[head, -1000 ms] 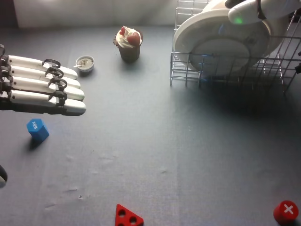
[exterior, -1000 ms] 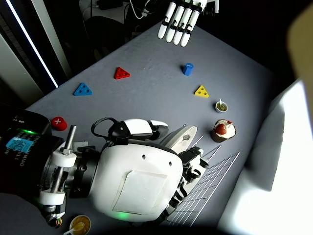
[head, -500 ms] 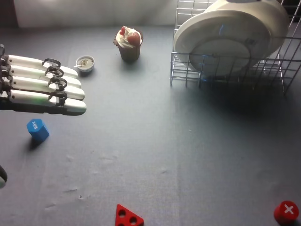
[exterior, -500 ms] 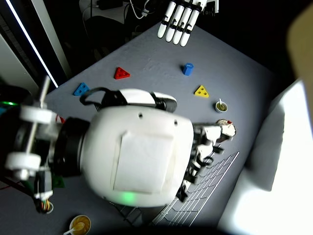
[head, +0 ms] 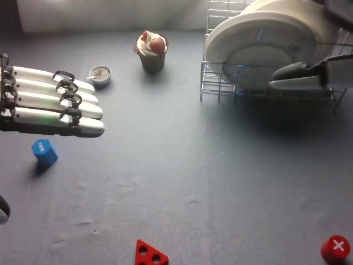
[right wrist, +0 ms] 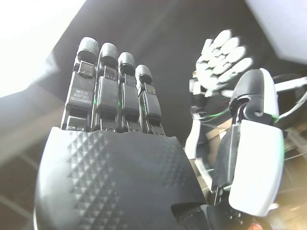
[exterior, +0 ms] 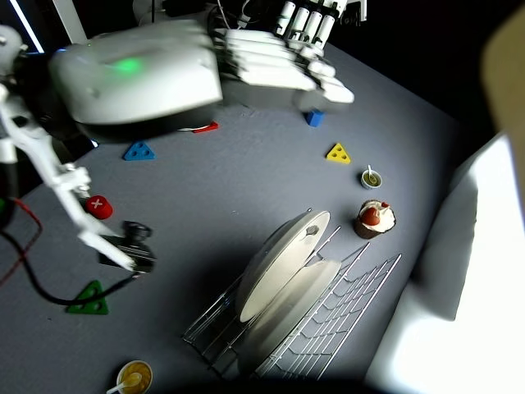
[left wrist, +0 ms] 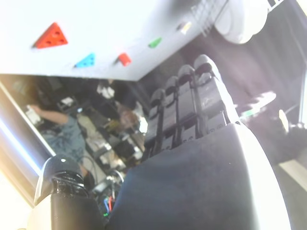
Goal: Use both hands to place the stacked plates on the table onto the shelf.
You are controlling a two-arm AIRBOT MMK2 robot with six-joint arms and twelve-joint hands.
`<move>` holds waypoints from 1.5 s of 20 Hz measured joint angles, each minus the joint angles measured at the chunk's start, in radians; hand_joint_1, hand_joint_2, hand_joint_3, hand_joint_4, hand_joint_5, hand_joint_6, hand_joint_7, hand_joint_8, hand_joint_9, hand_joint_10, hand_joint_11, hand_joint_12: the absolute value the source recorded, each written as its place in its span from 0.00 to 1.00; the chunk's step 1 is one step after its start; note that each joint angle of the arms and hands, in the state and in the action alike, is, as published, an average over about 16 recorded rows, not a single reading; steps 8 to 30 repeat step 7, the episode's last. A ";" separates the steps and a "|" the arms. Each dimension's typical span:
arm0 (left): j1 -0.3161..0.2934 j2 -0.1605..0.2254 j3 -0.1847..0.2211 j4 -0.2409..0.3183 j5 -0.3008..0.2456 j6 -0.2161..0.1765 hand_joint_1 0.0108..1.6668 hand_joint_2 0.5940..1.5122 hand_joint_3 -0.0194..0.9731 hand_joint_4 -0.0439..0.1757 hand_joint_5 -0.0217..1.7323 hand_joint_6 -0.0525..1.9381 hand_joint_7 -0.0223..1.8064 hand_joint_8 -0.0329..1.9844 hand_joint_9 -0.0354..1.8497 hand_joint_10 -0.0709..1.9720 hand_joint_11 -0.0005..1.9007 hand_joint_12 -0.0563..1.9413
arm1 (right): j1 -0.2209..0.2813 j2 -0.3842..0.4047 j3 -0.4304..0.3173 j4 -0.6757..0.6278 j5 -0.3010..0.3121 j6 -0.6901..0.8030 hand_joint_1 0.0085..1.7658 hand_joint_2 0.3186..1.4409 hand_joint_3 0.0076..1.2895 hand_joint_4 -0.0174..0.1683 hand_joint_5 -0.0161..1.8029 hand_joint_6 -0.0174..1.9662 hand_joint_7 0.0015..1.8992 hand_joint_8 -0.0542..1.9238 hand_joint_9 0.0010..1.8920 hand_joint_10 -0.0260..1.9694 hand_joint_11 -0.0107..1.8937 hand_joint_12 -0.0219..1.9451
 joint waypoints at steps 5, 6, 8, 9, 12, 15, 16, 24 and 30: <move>0.000 0.000 -0.003 -0.002 0.000 0.000 0.08 0.43 0.02 0.23 0.07 0.04 0.09 0.02 0.09 0.04 0.08 0.04 | -0.100 0.070 -0.089 0.029 0.120 -0.200 0.23 0.54 0.00 0.16 0.11 0.01 0.15 0.04 0.17 0.02 0.17 0.03; 0.000 0.000 -0.004 -0.003 0.000 0.000 0.09 0.43 0.02 0.23 0.07 0.04 0.09 0.02 0.10 0.04 0.08 0.04 | -0.118 0.085 -0.104 0.039 0.138 -0.226 0.22 0.54 0.00 0.15 0.11 0.01 0.15 0.04 0.17 0.02 0.17 0.03; 0.000 0.000 -0.005 -0.003 -0.001 0.000 0.09 0.43 0.02 0.23 0.07 0.04 0.09 0.02 0.10 0.04 0.08 0.04 | -0.138 0.100 -0.120 0.050 0.156 -0.253 0.20 0.54 0.00 0.13 0.10 0.01 0.15 0.04 0.16 0.02 0.16 0.03; 0.000 0.000 -0.005 -0.003 -0.001 0.000 0.09 0.43 0.02 0.23 0.07 0.04 0.09 0.02 0.10 0.04 0.08 0.04 | -0.138 0.100 -0.120 0.050 0.156 -0.253 0.20 0.54 0.00 0.13 0.10 0.01 0.15 0.04 0.16 0.02 0.16 0.03; 0.000 0.000 -0.005 -0.003 -0.001 0.000 0.09 0.43 0.02 0.23 0.07 0.04 0.09 0.02 0.10 0.04 0.08 0.04 | -0.138 0.100 -0.120 0.050 0.156 -0.253 0.20 0.54 0.00 0.13 0.10 0.01 0.15 0.04 0.16 0.02 0.16 0.03; 0.000 0.000 -0.005 -0.003 -0.001 0.000 0.09 0.43 0.02 0.23 0.07 0.04 0.09 0.02 0.10 0.04 0.08 0.04 | -0.138 0.100 -0.120 0.050 0.156 -0.253 0.20 0.54 0.00 0.13 0.10 0.01 0.15 0.04 0.16 0.02 0.16 0.03; 0.000 0.000 -0.005 -0.003 -0.001 0.000 0.09 0.43 0.02 0.23 0.07 0.04 0.09 0.02 0.10 0.04 0.08 0.04 | -0.138 0.100 -0.120 0.050 0.156 -0.253 0.20 0.54 0.00 0.13 0.10 0.01 0.15 0.04 0.16 0.02 0.16 0.03; 0.000 0.000 -0.005 -0.003 -0.001 0.000 0.09 0.43 0.02 0.23 0.07 0.04 0.09 0.02 0.10 0.04 0.08 0.04 | -0.138 0.100 -0.120 0.050 0.156 -0.253 0.20 0.54 0.00 0.13 0.10 0.01 0.15 0.04 0.16 0.02 0.16 0.03; 0.000 0.000 -0.005 -0.003 -0.001 0.000 0.09 0.43 0.02 0.23 0.07 0.04 0.09 0.02 0.10 0.04 0.08 0.04 | -0.138 0.100 -0.120 0.050 0.156 -0.253 0.20 0.54 0.00 0.13 0.10 0.01 0.15 0.04 0.16 0.02 0.16 0.03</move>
